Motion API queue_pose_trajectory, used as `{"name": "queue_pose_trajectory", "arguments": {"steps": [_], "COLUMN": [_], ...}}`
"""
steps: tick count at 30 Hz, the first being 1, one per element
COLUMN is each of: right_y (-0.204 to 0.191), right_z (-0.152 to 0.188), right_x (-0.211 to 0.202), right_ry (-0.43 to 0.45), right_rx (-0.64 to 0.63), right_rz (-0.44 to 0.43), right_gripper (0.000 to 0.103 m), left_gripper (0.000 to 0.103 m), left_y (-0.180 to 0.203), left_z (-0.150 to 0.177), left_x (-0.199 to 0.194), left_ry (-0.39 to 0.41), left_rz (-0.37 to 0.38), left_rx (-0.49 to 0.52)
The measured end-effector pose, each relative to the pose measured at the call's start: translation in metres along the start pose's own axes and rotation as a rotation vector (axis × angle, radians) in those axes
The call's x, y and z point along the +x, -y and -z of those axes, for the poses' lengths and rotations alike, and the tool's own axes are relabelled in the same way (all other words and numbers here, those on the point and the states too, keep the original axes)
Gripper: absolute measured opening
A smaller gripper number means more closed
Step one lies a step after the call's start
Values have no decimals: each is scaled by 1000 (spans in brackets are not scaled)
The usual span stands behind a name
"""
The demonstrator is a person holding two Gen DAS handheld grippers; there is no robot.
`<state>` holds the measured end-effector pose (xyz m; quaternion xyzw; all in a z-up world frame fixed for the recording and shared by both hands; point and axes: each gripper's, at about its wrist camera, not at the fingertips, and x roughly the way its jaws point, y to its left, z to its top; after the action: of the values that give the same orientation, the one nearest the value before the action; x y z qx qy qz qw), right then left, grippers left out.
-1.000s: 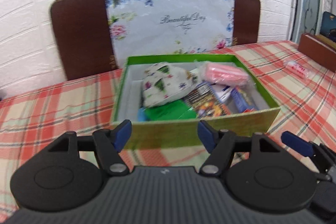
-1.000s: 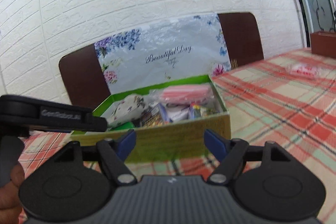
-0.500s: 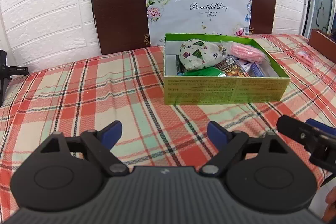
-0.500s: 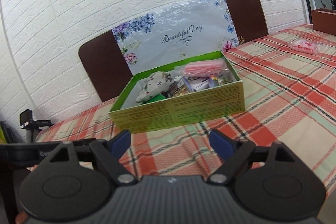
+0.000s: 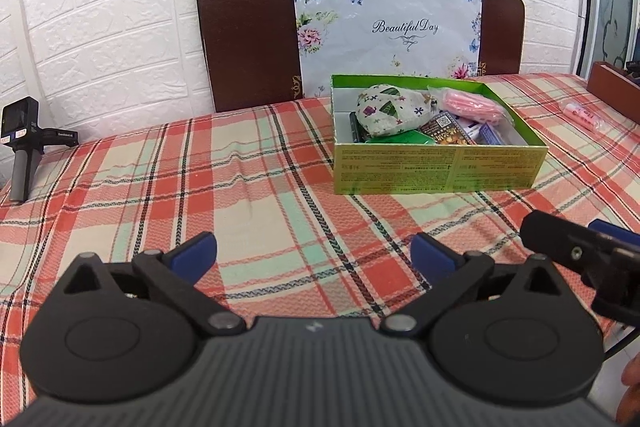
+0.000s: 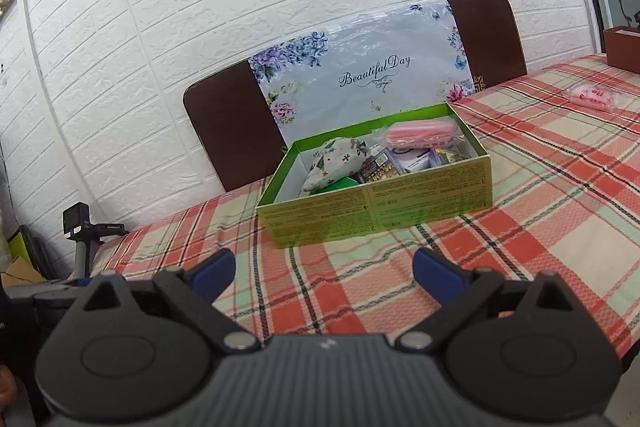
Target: Organize objects
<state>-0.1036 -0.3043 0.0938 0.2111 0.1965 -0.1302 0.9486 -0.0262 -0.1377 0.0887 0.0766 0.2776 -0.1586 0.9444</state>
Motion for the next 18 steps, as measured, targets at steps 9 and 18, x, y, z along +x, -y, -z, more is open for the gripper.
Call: {"name": "queue_pose_trajectory", "arguments": {"steps": [9, 18], "right_y": [1, 4], "right_z": [2, 3], "right_x": [-2, -2], "right_ry": [16, 16], "right_rx": [15, 35], "right_rz": [9, 10], "right_gripper": [99, 99], "left_gripper": [103, 103], "left_y": [-2, 1], "left_z": [1, 4], "left_x": [-3, -1], "left_ry": [1, -11], "left_rz": [-9, -33], "left_rx": [-6, 13]}}
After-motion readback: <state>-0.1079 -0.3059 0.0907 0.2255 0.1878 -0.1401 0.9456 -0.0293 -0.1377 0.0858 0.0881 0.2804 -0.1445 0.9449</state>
